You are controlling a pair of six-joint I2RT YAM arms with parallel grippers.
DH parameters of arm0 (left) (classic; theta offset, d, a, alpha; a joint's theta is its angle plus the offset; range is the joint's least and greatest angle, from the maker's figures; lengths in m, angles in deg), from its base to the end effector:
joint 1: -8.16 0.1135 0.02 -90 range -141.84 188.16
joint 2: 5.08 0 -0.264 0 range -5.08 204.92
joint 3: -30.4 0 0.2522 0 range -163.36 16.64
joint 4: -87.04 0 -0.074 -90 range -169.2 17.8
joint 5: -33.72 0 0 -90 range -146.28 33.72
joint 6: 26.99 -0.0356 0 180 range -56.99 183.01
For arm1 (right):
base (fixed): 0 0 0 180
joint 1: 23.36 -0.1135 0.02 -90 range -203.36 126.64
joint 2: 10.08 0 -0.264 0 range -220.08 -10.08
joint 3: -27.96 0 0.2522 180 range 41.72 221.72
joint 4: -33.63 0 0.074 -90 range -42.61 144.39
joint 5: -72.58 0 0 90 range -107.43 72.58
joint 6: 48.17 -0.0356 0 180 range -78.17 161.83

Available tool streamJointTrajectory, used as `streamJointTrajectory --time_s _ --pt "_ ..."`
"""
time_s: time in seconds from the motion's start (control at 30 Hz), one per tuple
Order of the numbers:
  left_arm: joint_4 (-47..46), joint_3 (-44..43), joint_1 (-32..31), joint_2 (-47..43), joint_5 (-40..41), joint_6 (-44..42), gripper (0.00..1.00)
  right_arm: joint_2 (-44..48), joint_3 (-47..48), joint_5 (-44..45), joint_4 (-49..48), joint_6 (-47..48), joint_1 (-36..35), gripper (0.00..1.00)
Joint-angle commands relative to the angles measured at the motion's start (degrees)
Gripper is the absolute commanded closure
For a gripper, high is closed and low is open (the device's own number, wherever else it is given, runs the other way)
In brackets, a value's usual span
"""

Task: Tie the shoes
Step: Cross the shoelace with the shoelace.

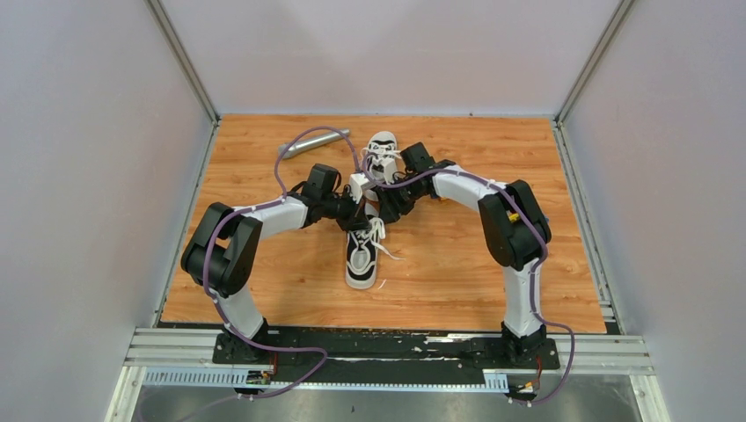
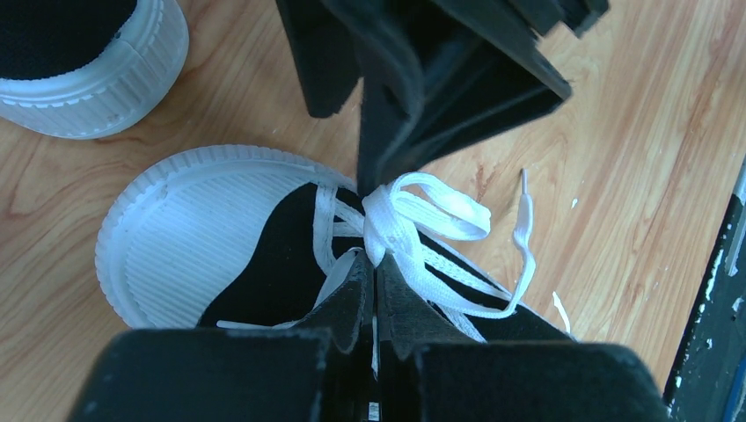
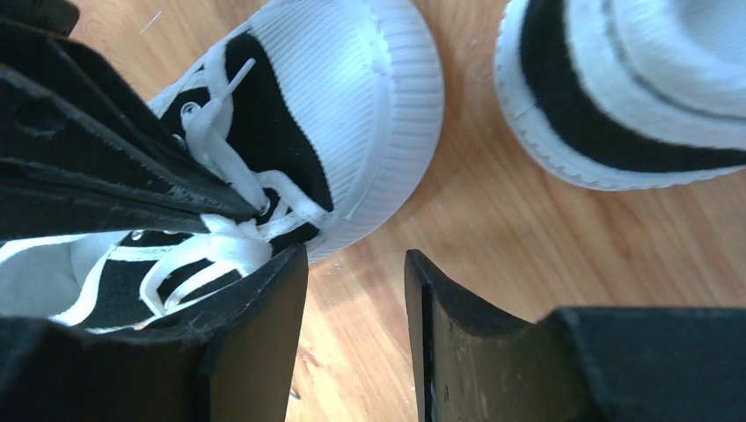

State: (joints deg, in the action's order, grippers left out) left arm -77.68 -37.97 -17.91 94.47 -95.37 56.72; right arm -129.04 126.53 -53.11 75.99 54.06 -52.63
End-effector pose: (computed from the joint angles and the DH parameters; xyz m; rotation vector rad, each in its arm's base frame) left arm 0.3041 -0.1738 0.1696 0.9680 2.1490 -0.9762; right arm 0.3661 0.2290 0.1651 -1.1184 2.3754 0.9274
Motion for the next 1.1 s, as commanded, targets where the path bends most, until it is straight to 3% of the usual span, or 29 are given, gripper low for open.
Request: streamJointTrajectory --time_s 0.0,0.73,1.07 --pt "-2.0 -1.91 0.05 -1.69 1.2 -0.88 1.0 4.52 -2.07 -2.78 -0.37 1.66 -0.96 0.55" --pt "-2.39 -1.55 0.04 -2.3 -0.31 -0.74 1.0 4.61 -1.03 -11.59 -2.55 -0.04 -1.82 0.54" --pt "-2.68 -1.55 0.11 -2.47 -1.56 -0.3 1.0 3.1 0.06 -12.9 -3.46 -0.51 -2.38 0.6"
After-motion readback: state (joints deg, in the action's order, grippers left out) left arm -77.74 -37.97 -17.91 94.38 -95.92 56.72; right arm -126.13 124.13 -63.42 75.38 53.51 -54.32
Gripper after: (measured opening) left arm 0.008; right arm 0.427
